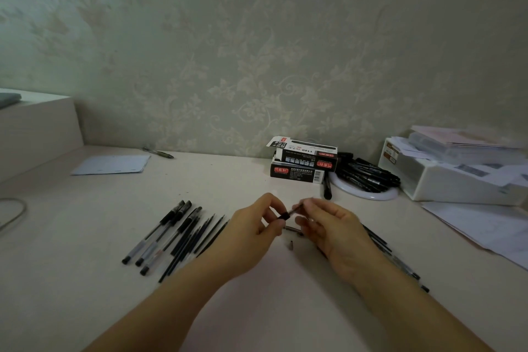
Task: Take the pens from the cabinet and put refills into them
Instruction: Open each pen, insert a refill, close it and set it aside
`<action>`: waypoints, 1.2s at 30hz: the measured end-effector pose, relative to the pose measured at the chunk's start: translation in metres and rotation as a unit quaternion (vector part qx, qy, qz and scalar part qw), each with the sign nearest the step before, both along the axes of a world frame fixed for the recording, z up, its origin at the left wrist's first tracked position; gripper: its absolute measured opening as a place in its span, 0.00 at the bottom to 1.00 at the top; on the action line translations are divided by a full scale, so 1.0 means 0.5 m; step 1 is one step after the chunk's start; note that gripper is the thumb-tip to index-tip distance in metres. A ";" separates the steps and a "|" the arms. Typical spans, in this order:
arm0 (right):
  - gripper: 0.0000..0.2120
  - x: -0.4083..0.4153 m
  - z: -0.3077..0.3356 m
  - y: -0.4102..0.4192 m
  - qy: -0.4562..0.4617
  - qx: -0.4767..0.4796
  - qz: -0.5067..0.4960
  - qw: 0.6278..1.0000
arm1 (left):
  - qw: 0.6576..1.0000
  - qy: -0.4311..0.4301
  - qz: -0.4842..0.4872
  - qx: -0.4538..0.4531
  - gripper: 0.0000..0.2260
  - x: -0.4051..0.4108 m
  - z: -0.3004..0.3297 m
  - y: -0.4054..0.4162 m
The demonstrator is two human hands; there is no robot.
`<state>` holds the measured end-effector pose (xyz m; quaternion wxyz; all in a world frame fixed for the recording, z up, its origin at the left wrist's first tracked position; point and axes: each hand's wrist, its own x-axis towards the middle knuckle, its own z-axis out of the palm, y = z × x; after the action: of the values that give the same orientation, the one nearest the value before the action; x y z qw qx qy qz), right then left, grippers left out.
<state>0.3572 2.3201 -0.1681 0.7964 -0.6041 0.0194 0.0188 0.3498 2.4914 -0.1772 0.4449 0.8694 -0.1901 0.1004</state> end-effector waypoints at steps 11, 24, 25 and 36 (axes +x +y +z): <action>0.03 0.044 0.023 -0.146 -0.198 -0.445 -0.251 0.837 | 0.999 0.005 0.031 0.034 0.04 0.007 -0.006 0.011; 0.06 0.073 -0.032 -0.193 -0.069 -0.601 -0.184 0.775 | 0.989 -0.013 0.115 0.090 0.01 0.020 -0.013 0.029; 0.06 0.073 -0.031 -0.193 -0.069 -0.605 -0.180 0.773 | 0.985 -0.017 0.138 0.104 0.02 0.020 -0.010 0.035; 0.05 0.036 -0.007 -0.090 -0.295 -0.529 -0.163 0.778 | 0.919 0.048 0.258 0.293 0.13 0.023 0.009 0.103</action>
<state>0.3753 2.2751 -0.1716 0.3090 -0.8942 -0.1115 -0.3041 0.3611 2.5428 -0.1727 0.1374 0.9836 0.0411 0.1095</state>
